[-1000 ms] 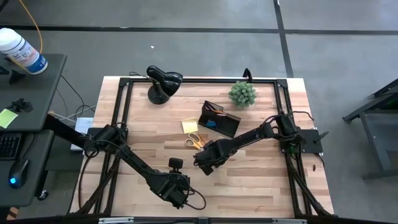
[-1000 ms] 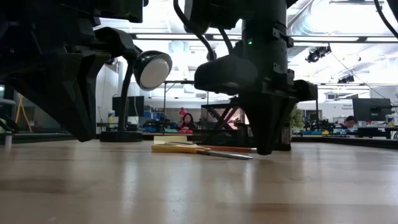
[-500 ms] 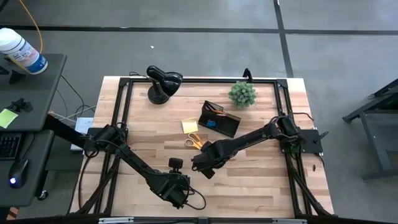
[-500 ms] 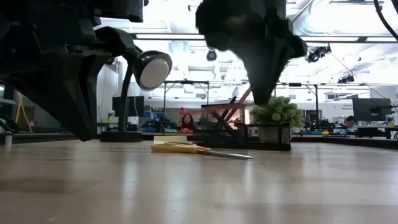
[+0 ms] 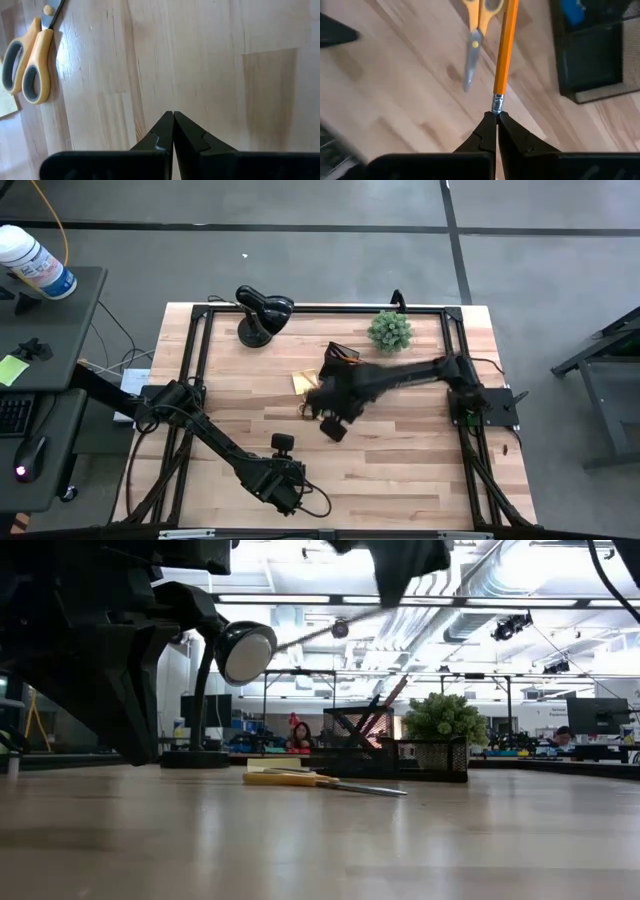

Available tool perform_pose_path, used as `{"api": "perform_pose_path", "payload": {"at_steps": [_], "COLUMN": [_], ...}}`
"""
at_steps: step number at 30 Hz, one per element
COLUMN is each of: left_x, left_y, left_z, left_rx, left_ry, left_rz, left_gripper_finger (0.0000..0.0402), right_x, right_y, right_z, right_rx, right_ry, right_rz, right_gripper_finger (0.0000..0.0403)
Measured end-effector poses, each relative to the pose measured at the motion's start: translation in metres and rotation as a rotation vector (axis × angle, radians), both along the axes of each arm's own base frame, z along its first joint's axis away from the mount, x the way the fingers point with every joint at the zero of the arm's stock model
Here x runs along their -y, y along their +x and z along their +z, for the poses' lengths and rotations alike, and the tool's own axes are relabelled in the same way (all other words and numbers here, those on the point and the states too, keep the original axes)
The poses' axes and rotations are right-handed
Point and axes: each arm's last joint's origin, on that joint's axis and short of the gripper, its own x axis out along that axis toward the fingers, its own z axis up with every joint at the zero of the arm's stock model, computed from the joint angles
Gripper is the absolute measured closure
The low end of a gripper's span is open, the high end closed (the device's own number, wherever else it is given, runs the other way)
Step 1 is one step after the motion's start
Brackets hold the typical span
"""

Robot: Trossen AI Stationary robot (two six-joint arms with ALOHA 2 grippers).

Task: Pick and place office supplies into organizer
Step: Put the yellow pencil into the desk organizer

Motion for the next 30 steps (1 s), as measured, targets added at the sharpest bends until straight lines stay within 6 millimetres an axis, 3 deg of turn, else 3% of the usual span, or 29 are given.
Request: {"api": "perform_pose_path", "payload": {"at_steps": [5,12,16,22,30], "left_x": [0.002,0.006,0.007,0.006,0.006], "left_y": [-0.001,-0.004,-0.004,-0.004,-0.004], "left_z": [0.0,0.0,0.0,0.0,0.0], "left_rx": [-0.001,0.01,0.012,0.014,0.013], "left_ry": [0.0,-0.002,0.0,0.004,0.002], "left_rz": [0.0,0.002,0.002,0.004,0.004], "left_gripper_finger": [0.0401,0.0401,0.0401,0.0401,0.0401], "right_x": [0.041,0.096,0.117,0.144,0.172], "right_y": [-0.015,-0.043,-0.055,-0.065,-0.076], "right_z": [0.046,0.069,0.063,0.037,0.013], "right_rx": [0.127,0.169,0.144,0.079,0.064], "right_ry": [0.059,0.254,0.387,0.633,0.809], "right_rz": [-0.082,-0.198,-0.209,-0.232,-0.289], "right_gripper_finger": [0.0402,0.0402,0.0402,0.0402,0.0402]}}
